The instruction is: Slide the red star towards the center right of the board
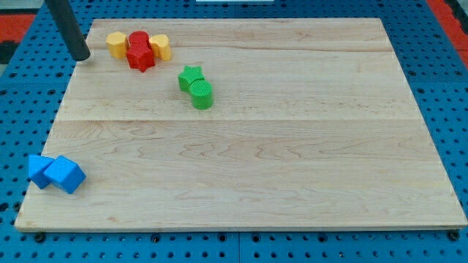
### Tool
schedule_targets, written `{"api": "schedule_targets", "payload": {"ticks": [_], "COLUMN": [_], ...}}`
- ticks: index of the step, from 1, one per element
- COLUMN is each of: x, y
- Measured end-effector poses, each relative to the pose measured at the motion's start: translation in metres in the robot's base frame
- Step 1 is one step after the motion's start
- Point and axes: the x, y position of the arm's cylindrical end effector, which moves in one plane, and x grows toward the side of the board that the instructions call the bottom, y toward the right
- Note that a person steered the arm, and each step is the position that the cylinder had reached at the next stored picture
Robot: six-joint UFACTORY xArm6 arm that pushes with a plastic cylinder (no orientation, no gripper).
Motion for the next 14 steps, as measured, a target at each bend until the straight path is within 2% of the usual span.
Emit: {"api": "schedule_targets", "payload": {"ticks": [4, 8, 10, 12, 13, 14], "x": [0.000, -0.010, -0.005, -0.004, 0.011, 0.013], "y": [0.031, 0.097, 0.106, 0.208, 0.183, 0.254]}}
